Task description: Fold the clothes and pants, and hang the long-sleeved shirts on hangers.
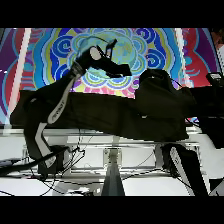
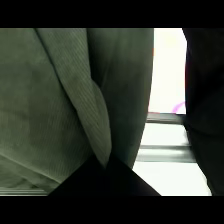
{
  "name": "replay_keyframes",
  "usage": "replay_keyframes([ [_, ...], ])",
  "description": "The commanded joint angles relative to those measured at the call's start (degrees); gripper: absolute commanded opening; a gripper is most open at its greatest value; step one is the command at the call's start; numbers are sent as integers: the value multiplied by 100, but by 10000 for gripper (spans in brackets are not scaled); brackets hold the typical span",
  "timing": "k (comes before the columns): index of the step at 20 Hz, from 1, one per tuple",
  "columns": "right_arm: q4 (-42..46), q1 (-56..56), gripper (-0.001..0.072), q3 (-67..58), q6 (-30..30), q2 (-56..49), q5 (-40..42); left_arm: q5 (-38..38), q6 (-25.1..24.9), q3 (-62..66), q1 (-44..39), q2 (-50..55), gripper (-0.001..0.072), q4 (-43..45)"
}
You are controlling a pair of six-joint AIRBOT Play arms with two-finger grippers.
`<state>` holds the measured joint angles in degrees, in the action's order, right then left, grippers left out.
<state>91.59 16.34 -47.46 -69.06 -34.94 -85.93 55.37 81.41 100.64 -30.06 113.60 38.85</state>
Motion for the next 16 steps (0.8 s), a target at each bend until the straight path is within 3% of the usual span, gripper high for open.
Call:
replay_keyframes([
  [1,-431,63,29,-2,118,177,140,-380,-988,7,-219,721,643,-2135],
  [4,-654,63,29,-2,118,177,269,-444,-1102,9,-470,992,634,-2087],
  [7,-850,63,29,-2,118,179,225,-1158,-1102,13,-660,1029,633,-2090],
  [8,-916,63,29,-2,118,179,199,-1436,-1102,13,-715,1032,565,-2083],
  [10,-938,63,29,-2,118,179,87,-1784,-1097,13,-798,1038,340,-1967],
  [11,-931,63,29,-2,120,186,20,-1853,-1099,13,-813,1036,273,-1939],
  [12,-925,63,29,-2,122,197,-28,-1849,-1128,22,-813,1036,72,-1941],
  [13,-922,63,29,-2,122,197,-20,-1825,-1233,70,-796,1034,15,-1941],
  [16,-866,63,29,-2,122,195,227,-1646,-1764,282,-535,802,14,-1707],
])
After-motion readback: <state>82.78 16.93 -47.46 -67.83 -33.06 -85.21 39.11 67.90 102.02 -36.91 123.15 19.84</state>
